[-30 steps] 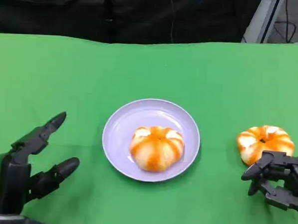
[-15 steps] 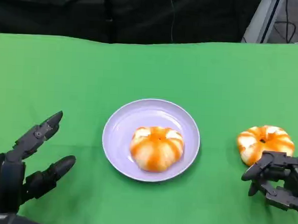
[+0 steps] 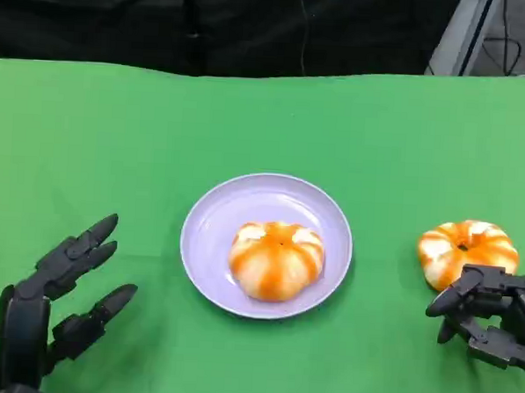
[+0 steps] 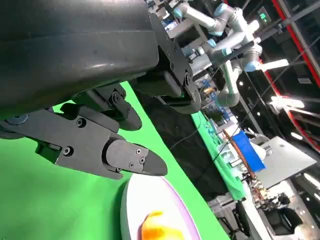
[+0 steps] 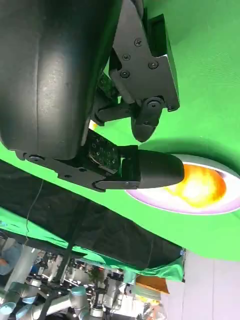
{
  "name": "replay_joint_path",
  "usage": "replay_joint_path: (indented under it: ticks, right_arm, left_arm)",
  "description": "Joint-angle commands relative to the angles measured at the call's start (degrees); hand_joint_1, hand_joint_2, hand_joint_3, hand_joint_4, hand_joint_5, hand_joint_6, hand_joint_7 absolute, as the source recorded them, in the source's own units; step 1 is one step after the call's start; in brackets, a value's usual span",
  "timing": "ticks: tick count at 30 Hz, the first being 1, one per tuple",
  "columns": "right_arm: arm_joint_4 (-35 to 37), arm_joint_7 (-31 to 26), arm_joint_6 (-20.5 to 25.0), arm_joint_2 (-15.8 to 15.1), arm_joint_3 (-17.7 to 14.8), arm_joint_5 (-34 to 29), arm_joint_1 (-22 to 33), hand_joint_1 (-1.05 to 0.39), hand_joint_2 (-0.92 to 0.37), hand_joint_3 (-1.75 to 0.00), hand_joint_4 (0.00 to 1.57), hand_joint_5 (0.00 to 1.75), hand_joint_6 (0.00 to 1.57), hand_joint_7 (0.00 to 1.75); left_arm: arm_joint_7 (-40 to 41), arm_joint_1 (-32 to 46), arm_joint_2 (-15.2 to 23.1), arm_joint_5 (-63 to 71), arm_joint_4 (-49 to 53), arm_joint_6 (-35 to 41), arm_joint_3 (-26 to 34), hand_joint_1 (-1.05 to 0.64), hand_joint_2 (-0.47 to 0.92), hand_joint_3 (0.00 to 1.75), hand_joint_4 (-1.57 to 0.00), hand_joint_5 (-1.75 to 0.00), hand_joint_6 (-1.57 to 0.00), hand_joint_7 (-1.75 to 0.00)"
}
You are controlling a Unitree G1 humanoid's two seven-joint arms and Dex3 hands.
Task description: Grasp the bread from the table and place it into the plate.
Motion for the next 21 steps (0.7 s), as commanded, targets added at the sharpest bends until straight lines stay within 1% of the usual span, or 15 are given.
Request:
replay_joint_path:
  ticks: [1, 3, 4, 5, 7, 8, 9, 10, 11, 13, 21]
  right_arm:
    - [-0.3, 0.0, 0.2, -0.9, -0.6, 0.9, 0.4, 0.07, -0.86, -0.59, 0.87, 1.37, 0.96, 0.91]
    - [-0.2, -0.3, 0.1, -0.9, -0.6, 0.7, 0.3, 0.07, -0.86, -0.59, 0.88, 1.37, 0.96, 0.92]
    - [-0.2, -0.5, 0.0, -0.9, -0.6, 0.6, 0.3, 0.07, -0.85, -0.59, 0.88, 1.38, 0.96, 0.92]
    - [-0.1, -0.7, 0.0, -1.0, -0.6, 0.4, 0.3, 0.06, -0.85, -0.59, 0.88, 1.38, 0.96, 0.92]
    - [-0.1, -0.9, 0.0, -1.0, -0.5, 0.4, 0.2, 0.06, -0.85, -0.59, 0.88, 1.38, 0.95, 0.92]
    - [-0.1, -0.9, 0.0, -1.0, -0.5, 0.3, 0.2, 0.06, -0.84, -0.59, 0.88, 1.38, 0.95, 0.92]
    - [-0.1, -1.0, 0.0, -1.0, -0.5, 0.3, 0.2, 0.06, -0.84, -0.59, 0.88, 1.38, 0.95, 0.93]
    - [-0.1, -1.0, 0.0, -1.0, -0.5, 0.3, 0.2, 0.06, -0.84, -0.6, 0.88, 1.38, 0.95, 0.93]
    - [-0.1, -1.1, 0.0, -1.0, -0.4, 0.3, 0.2, 0.06, -0.84, -0.6, 0.88, 1.38, 0.95, 0.93]
    - [-0.1, -1.1, 0.0, -1.0, -0.4, 0.3, 0.2, 0.06, -0.84, -0.6, 0.88, 1.38, 0.95, 0.93]
    - [-0.1, -0.9, 0.3, -0.9, -0.5, 0.6, 0.2, 0.07, -0.83, -0.61, 0.88, 1.38, 0.95, 0.93]
  left_arm:
    - [-1.3, 0.4, 0.2, -0.7, 0.1, -0.7, 1.2, -0.26, 0.92, 0.12, -0.86, -0.01, -0.69, -0.01]
    - [-1.4, 0.3, -0.3, -0.9, 0.5, -0.8, 1.6, -0.26, 0.92, 0.12, -0.86, -0.01, -0.69, -0.01]
    - [-0.8, 0.3, -0.5, -0.4, 0.8, -0.7, 1.8, -0.17, 0.92, 0.24, -1.01, -0.1, -0.85, -0.07]
    - [-0.3, 0.3, -0.6, 0.0, 0.9, -0.7, 2.0, -0.13, 0.92, 0.28, -1.07, -0.14, -0.92, -0.1]
    - [-0.2, 0.1, -1.0, 0.0, 1.2, -0.8, 2.4, -0.1, 0.92, 0.33, -1.1, -0.21, -0.99, -0.11]
    - [-0.3, 0.0, -1.2, -0.1, 1.4, -0.8, 2.6, -0.09, 0.92, 0.35, -0.98, -0.56, -1.04, -0.12]
    - [-0.4, -0.1, -1.4, -0.2, 1.5, -0.9, 2.8, -0.08, 0.92, 0.36, -0.88, -0.78, -1.06, -0.12]
    - [-0.5, -0.1, -1.4, -0.2, 1.6, -0.9, 2.9, -0.08, 0.92, 0.36, -0.81, -0.92, -1.07, -0.12]
    - [-0.5, -0.1, -1.5, -0.2, 1.7, -0.9, 3.0, -0.08, 0.92, 0.36, -0.79, -0.97, -1.07, -0.12]
    - [-0.6, -0.1, -1.5, -0.1, 1.7, -1.0, 3.1, -0.08, 0.92, 0.36, -0.77, -1.02, -1.08, -0.13]
    - [-1.6, 0.0, -1.8, -0.5, 1.7, -0.7, 3.5, -0.09, 0.92, 0.39, -0.75, -1.07, -1.08, -0.13]
